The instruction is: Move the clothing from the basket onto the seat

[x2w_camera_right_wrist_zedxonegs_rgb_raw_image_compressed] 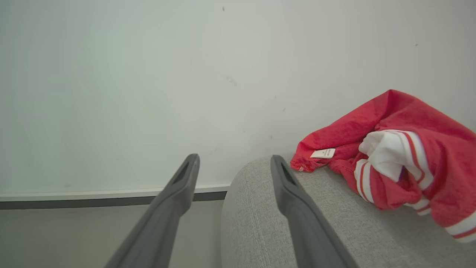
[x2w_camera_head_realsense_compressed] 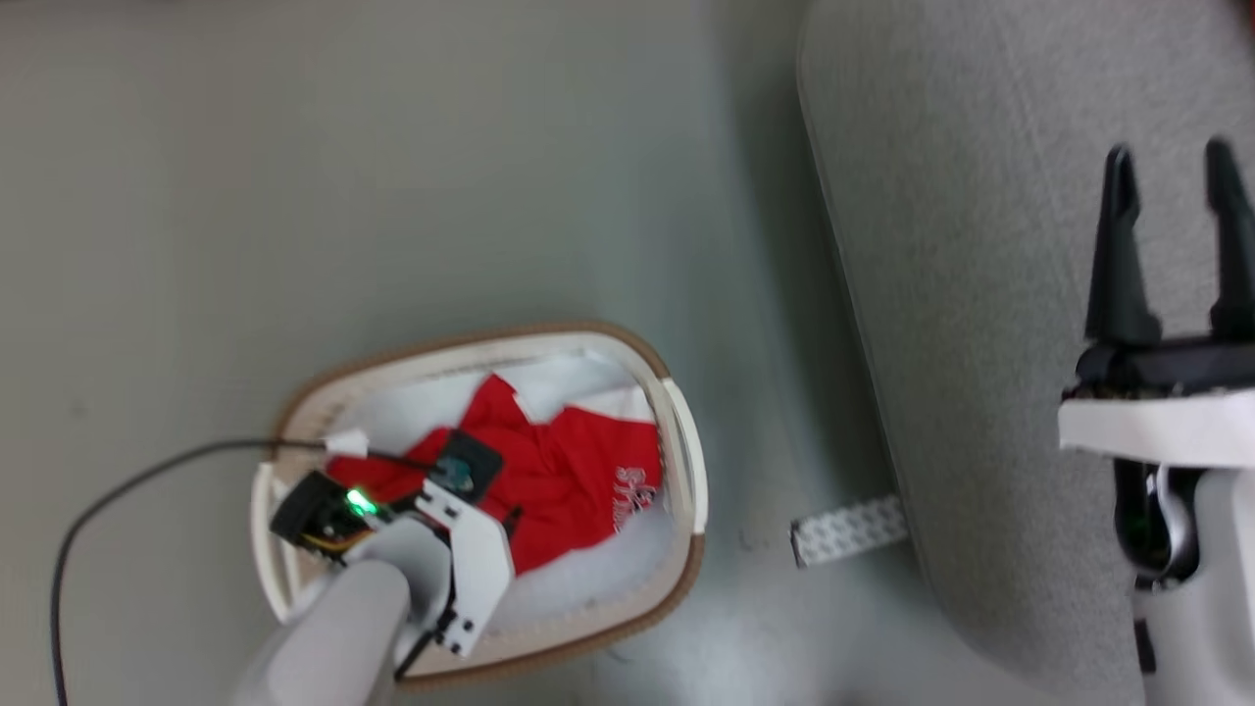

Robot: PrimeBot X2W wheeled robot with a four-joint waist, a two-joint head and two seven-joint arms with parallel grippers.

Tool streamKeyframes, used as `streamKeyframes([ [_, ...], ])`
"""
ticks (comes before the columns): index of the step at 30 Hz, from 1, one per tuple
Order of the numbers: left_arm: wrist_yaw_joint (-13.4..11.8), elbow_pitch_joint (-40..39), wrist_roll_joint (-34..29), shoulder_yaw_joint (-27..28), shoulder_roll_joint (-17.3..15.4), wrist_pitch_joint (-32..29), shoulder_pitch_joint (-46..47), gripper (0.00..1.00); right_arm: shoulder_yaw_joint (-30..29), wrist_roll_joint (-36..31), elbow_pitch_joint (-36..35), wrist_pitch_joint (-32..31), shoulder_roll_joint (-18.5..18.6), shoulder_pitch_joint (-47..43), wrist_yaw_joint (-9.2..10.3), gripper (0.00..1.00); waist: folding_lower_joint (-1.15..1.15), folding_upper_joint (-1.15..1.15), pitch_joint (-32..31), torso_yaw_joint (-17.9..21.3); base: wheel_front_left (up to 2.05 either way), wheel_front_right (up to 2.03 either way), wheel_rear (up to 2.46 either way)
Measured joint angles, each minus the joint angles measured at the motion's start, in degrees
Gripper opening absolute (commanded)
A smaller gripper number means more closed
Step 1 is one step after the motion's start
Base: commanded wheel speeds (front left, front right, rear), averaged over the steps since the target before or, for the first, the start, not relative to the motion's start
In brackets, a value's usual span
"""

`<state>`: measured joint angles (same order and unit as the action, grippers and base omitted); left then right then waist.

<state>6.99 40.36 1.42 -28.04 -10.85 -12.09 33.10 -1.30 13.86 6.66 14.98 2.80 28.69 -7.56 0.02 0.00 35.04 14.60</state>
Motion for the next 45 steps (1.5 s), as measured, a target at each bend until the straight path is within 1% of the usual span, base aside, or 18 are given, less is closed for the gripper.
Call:
streamKeyframes([
  [1, 0.00, 2.33, -0.53, -0.40, -0.35, 0.09, 2.16, 1.00, -0.08, 0.49, -0.97, -0.01, 0.01, 1.83, 0.00, 1.00, 0.00, 0.00, 2.68, 0.71, 0.00, 0.00, 0.00],
  [9, -0.47, 10.82, -2.81, -2.18, -1.69, 0.12, 9.62, 1.00, -0.73, 3.52, -5.37, 0.00, 0.02, 6.83, 0.00, 1.00, -0.01, 0.00, 13.07, 3.32, 0.00, 0.00, 0.00],
  [12, -0.70, 13.11, -3.97, -2.97, -2.35, 1.04, 11.49, 1.00, -0.71, 4.09, -6.47, 0.00, 0.02, 7.34, 0.00, 1.00, -0.01, 0.00, 16.22, 4.14, 0.00, 0.00, 0.00],
  [16, -1.25, 15.24, -4.19, -3.30, -2.18, 2.87, 13.92, 1.00, -0.48, 4.39, -6.72, 0.00, 0.02, 7.33, 0.00, 1.00, -0.01, 0.00, 19.30, 4.83, 0.00, 0.00, 0.00],
  [17, -1.38, 15.89, -3.88, -2.94, -2.04, 3.22, 14.22, 0.82, -0.34, 4.39, -6.70, 0.00, -0.01, 7.31, 0.00, 1.00, -0.02, 0.00, 19.78, 4.95, 0.00, 0.00, 0.00],
  [18, -1.43, 16.55, -3.43, -2.57, -1.76, 3.55, 14.63, 0.04, -0.26, 4.39, -6.68, 0.00, -0.02, 7.27, 0.00, 1.00, -0.02, 0.00, 20.06, 5.04, 0.00, 0.00, 0.00],
  [19, -1.79, 16.96, -3.23, -2.34, -1.60, 4.38, 14.78, 0.00, -0.27, 4.39, -6.59, -0.01, -0.01, 7.21, 0.00, 1.00, -0.02, 0.00, 20.10, 5.06, 0.00, 0.00, 0.00],
  [21, -1.98, 18.17, -2.99, -2.33, -0.76, 5.72, 15.07, 0.00, -0.43, 4.38, -6.36, 0.00, -0.01, 6.96, 0.00, 1.00, -0.02, 0.00, 19.67, 4.88, 0.00, 0.00, 0.00],
  [24, -1.99, 19.84, -0.66, -1.41, 0.83, 7.69, 15.12, 0.00, -0.49, 4.20, -5.55, -0.01, -0.01, 6.27, 0.00, 1.00, -0.01, 0.00, 18.02, 4.37, 0.00, 0.00, 0.00],
  [30, -1.56, 20.84, 3.14, 0.14, 4.25, 13.34, 13.58, 0.00, -1.31, 1.99, -3.52, 0.00, -0.02, 2.58, 0.00, 1.00, -0.01, 0.00, 12.05, 2.76, 0.00, 0.00, 0.00],
  [35, -0.58, 20.54, 7.49, 1.35, 6.49, 17.82, 9.18, 0.00, -1.87, -0.92, -0.66, 0.00, -0.07, -3.46, 0.00, 1.00, -0.02, 0.00, 4.75, 0.63, 0.00, 0.00, 0.00],
  [37, -0.37, 19.97, 8.77, 1.29, 6.89, 19.04, 7.43, 0.00, -1.96, -1.94, 0.47, 0.00, -0.08, -5.96, 0.00, 1.00, -0.02, 0.00, 1.39, -0.28, 0.00, 0.00, 0.00],
  [39, 0.04, 19.01, 10.67, 1.10, 7.27, 19.56, 5.54, 0.00, -2.22, -2.91, 1.29, 0.00, -0.10, -8.71, 0.00, 1.00, -0.02, 0.00, -2.12, -1.30, 0.00, 0.00, 0.00],
  [45, 0.14, 13.79, 15.08, 0.81, 7.79, 20.76, 0.63, 0.00, -2.11, -3.67, 3.64, 0.00, -0.08, -15.23, 0.00, 1.00, -0.03, 0.00, -12.49, -4.44, 0.00, 0.00, 0.00],
])
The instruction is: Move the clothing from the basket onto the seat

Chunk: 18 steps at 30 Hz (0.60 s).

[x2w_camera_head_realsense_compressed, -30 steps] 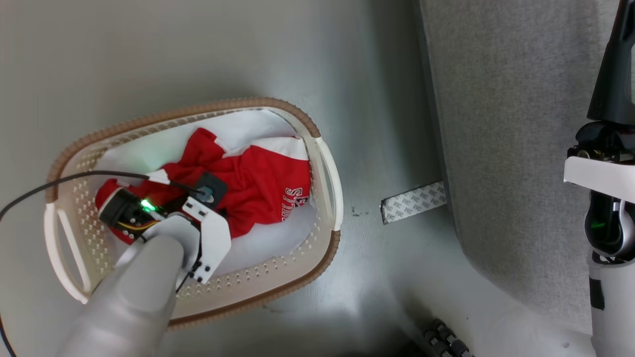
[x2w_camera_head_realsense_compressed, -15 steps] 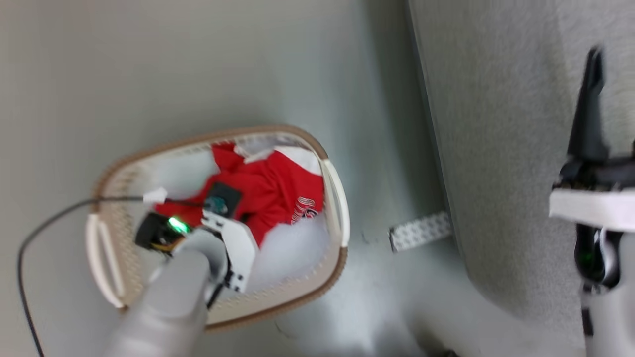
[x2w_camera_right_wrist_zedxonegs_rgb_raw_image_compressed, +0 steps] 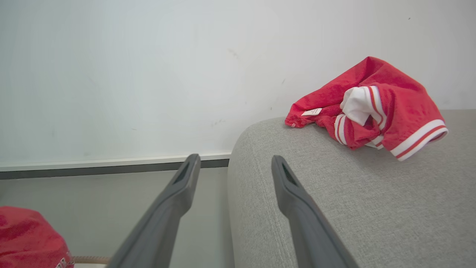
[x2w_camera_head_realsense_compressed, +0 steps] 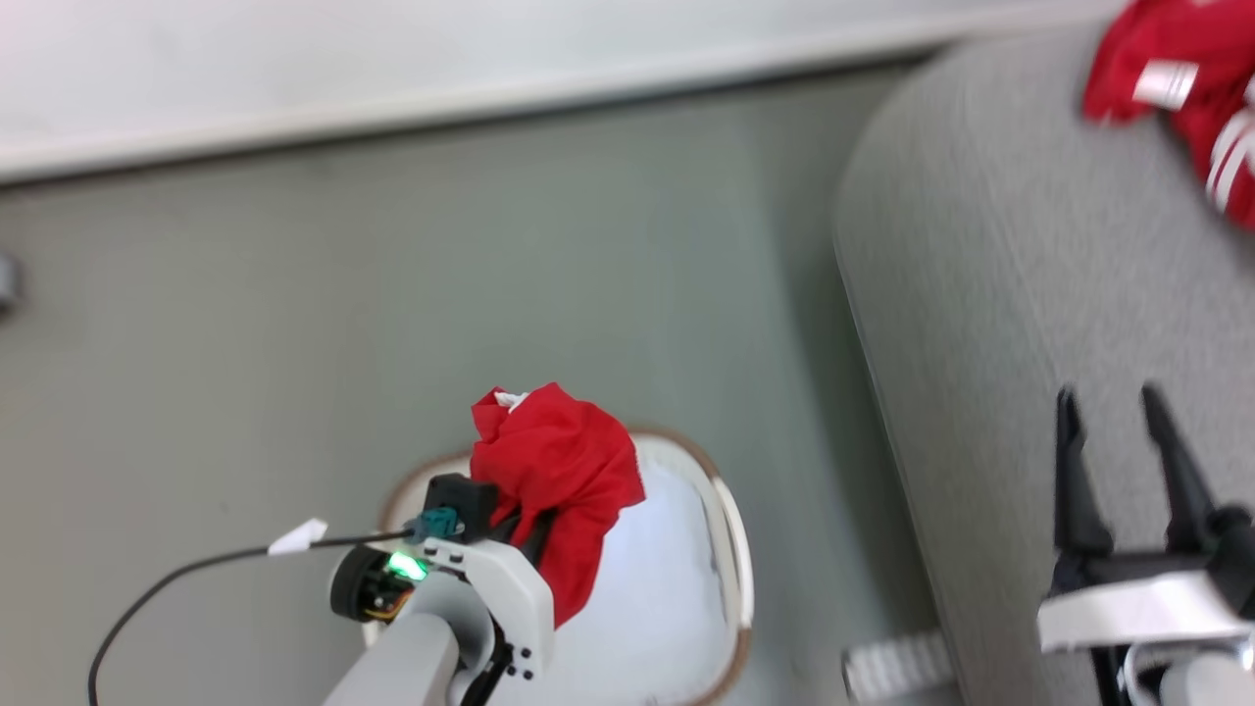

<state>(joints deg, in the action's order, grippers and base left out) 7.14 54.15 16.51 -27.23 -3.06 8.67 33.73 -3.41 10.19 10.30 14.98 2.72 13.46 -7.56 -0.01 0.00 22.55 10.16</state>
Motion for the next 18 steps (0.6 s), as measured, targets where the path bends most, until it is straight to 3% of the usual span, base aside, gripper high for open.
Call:
streamKeyframes([
  [8, -1.47, -12.72, 3.57, 1.87, -0.24, -0.04, -4.90, 0.00, 1.08, -0.22, 1.85, 0.00, -0.01, -7.11, 0.00, 1.00, -0.01, 0.00, -11.79, -3.83, 0.00, 0.00, 0.00],
  [18, -5.97, -32.70, 5.86, 4.10, -4.48, -5.39, -13.06, 0.00, 2.82, -0.08, 3.28, 0.00, -0.01, -13.17, 0.00, 1.00, -0.01, 0.00, -21.69, -7.52, 0.00, 0.00, 0.00],
])
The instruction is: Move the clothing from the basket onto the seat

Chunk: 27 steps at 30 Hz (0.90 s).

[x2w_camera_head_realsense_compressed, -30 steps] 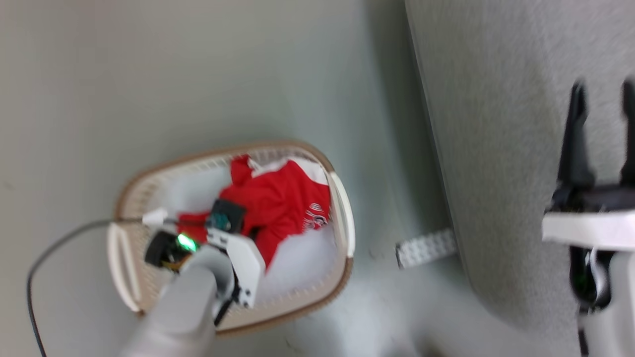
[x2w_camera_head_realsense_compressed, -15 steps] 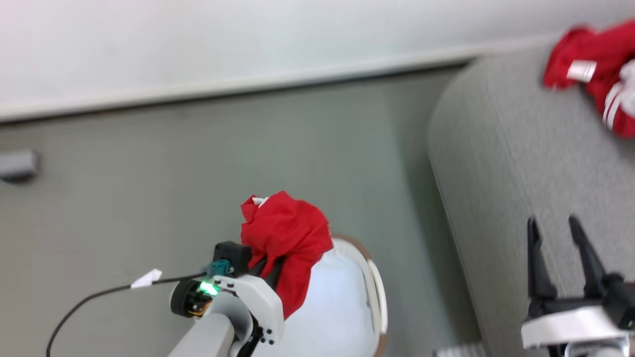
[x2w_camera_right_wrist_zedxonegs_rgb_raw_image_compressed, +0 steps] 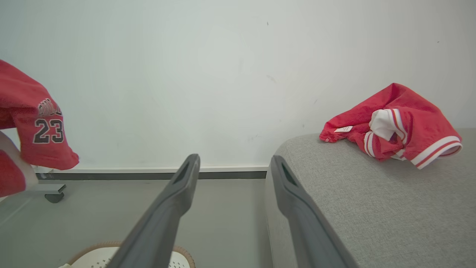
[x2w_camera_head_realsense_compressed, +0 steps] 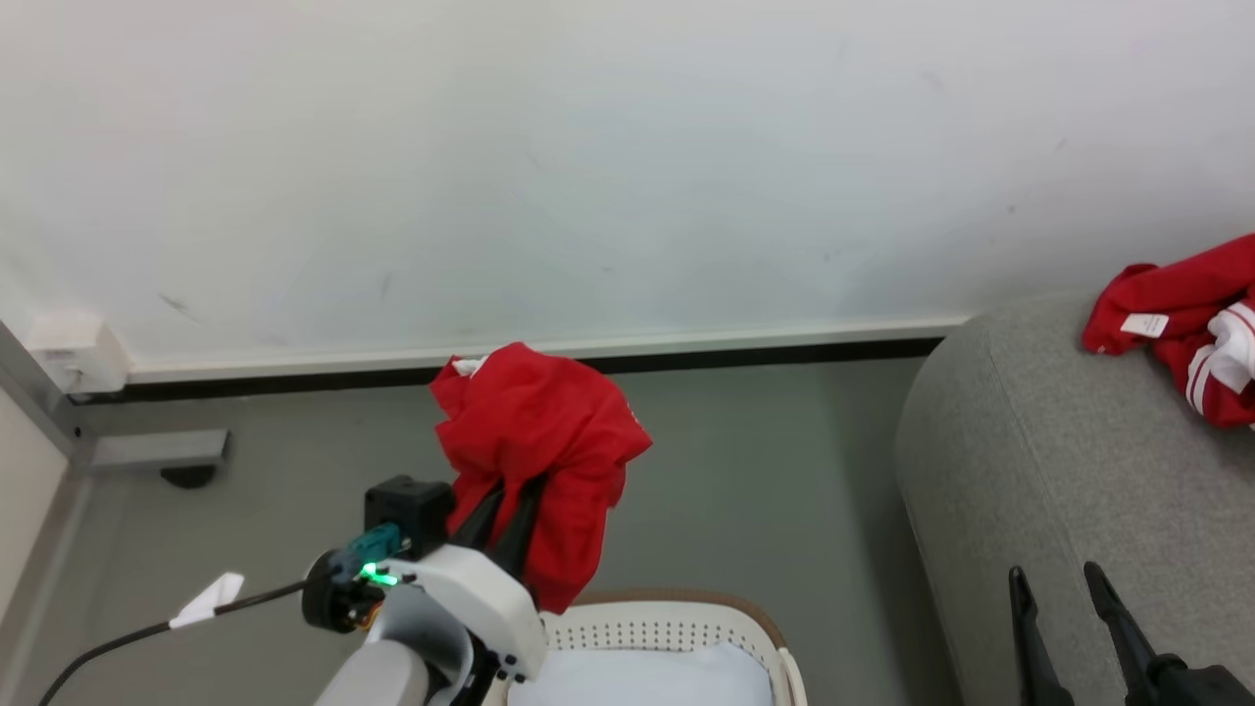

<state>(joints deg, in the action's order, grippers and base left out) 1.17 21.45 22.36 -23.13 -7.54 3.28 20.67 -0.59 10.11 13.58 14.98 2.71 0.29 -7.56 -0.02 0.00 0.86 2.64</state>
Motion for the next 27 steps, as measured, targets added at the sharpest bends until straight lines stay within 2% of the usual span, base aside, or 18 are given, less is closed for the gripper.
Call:
streamKeyframes([
  [11, -3.03, -11.50, 0.79, 1.04, -4.05, -4.74, -7.74, 0.00, 3.53, 0.58, 0.74, 0.00, -0.01, -2.85, 0.00, 1.00, 0.01, 0.00, -5.45, -1.04, 0.00, 0.00, 0.00],
  [19, -4.12, -15.84, 0.93, 0.87, -5.00, -6.46, -9.68, 0.00, 4.76, 0.79, 0.70, 0.00, 0.02, -3.93, 0.00, 1.00, 0.01, 0.00, -6.00, -1.36, 0.00, 0.00, 0.00],
  [24, -4.15, -17.51, 1.16, 0.29, -5.38, -7.42, -10.48, 0.00, 8.70, -0.05, 0.11, 0.00, 0.05, -3.63, 0.00, 1.00, 0.02, 0.00, -5.70, -1.19, 0.00, 0.00, 0.00],
  [27, -4.05, -18.47, 1.35, -0.26, -5.45, -7.94, -10.49, 0.00, 12.72, -0.29, 0.13, 0.00, 1.55, -1.81, 0.00, 1.00, 0.02, 0.00, -5.47, -0.98, 0.00, 0.00, 0.00],
])
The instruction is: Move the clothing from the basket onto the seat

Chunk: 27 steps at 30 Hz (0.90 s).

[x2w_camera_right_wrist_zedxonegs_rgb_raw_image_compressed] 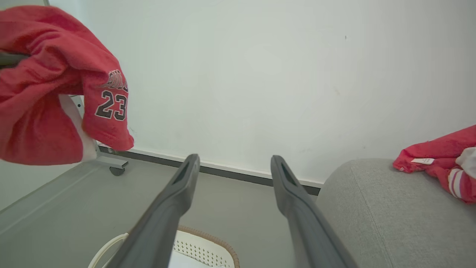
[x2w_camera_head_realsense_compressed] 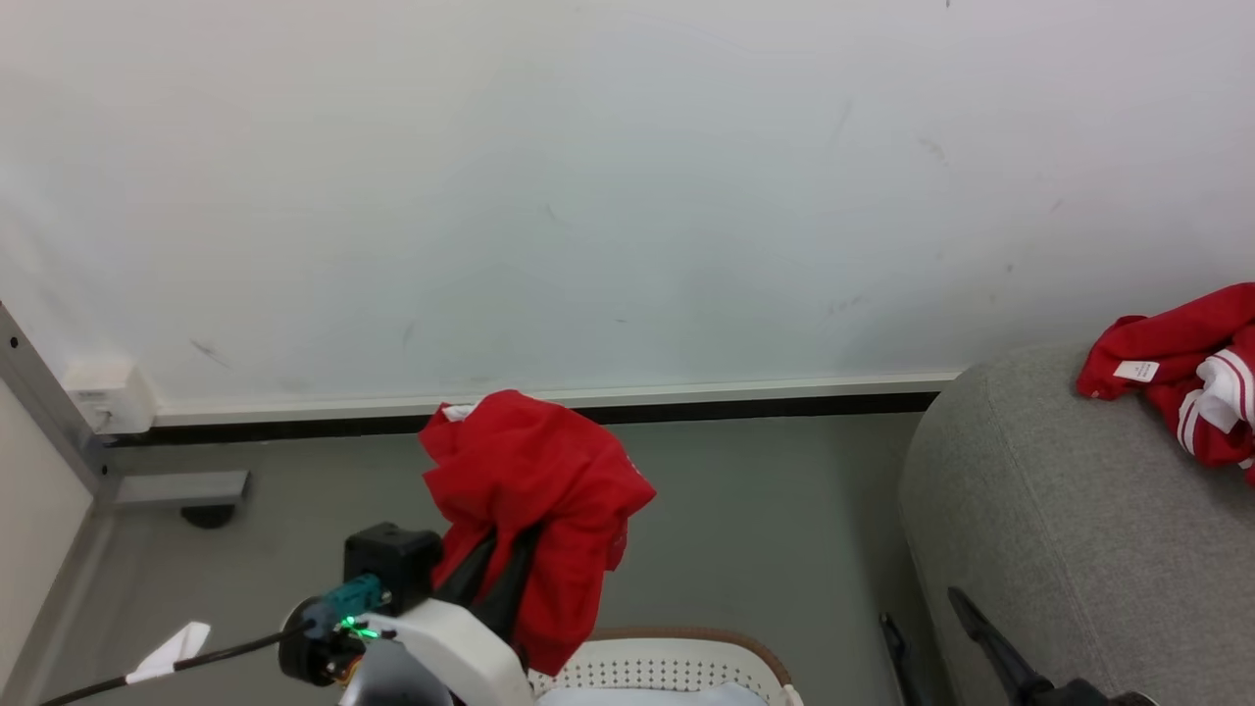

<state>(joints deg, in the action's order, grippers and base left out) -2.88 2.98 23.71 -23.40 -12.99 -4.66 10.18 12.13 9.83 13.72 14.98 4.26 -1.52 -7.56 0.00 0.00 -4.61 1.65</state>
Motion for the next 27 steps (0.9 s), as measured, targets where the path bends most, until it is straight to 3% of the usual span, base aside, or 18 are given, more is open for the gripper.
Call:
streamKeyframes([
  [10, 2.33, -2.75, 1.22, -3.72, 0.78, -3.07, 0.03, 0.00, 16.02, 2.89, 4.83, -0.02, 6.61, 11.47, 0.00, 1.00, 0.00, 0.00, 0.42, 0.10, 0.00, 0.00, 0.00],
  [17, 3.83, -3.07, 1.60, -6.71, 1.78, -4.91, 0.30, 0.00, 24.90, 4.67, 8.91, -0.01, 6.82, 18.23, 0.00, 1.00, 0.00, 0.00, 0.48, -0.29, 0.00, 0.00, 0.00],
  [27, 6.81, -2.91, 4.87, -9.79, 3.41, -6.59, 0.80, 0.00, 30.52, 5.43, 12.60, -0.01, 5.00, 23.26, 0.00, 1.00, 0.00, 0.00, 0.60, 0.13, 0.00, 0.00, 0.00],
])
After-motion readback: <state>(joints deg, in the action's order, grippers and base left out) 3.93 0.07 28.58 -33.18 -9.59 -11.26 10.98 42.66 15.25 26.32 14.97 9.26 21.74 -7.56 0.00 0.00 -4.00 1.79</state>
